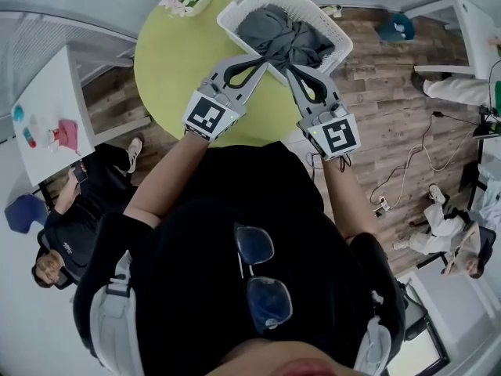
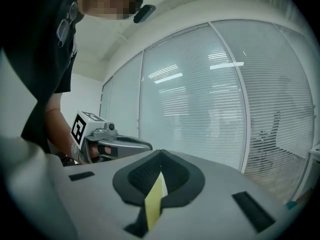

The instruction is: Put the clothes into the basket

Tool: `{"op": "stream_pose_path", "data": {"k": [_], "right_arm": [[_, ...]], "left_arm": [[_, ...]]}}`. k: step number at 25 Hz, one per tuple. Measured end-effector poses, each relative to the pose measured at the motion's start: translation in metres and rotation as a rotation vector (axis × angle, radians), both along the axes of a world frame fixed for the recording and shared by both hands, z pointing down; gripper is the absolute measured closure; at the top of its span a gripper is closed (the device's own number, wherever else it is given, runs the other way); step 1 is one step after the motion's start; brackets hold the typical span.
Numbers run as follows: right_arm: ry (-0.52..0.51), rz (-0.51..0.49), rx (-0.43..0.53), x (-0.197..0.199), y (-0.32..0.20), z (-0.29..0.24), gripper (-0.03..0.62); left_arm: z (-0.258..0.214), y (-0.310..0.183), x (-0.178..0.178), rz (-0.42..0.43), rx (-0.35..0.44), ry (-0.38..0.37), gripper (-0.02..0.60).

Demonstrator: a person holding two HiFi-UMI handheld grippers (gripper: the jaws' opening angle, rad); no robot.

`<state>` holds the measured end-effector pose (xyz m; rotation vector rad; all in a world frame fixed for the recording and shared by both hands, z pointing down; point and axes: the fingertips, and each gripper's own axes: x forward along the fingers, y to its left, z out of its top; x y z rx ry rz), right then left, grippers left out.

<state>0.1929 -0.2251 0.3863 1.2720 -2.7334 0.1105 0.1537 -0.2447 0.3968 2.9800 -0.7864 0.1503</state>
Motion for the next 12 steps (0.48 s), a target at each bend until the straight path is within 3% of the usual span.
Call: {"op": "stream_pose_path", "data": {"k": [8,12], "right_arm": [[0.004,-0.012,0.028,-0.013,0.02,-0.013,0.569],[0.0,-0.013,0.053,-0.017,0.023,-0.021,0.569]], "left_arm": [[-0.01,0.024,-0.004,0.025,0.013,0.057,0.571],[-0.018,0.03,-0.007,0.042,0.028,0.017,0.571]]}}
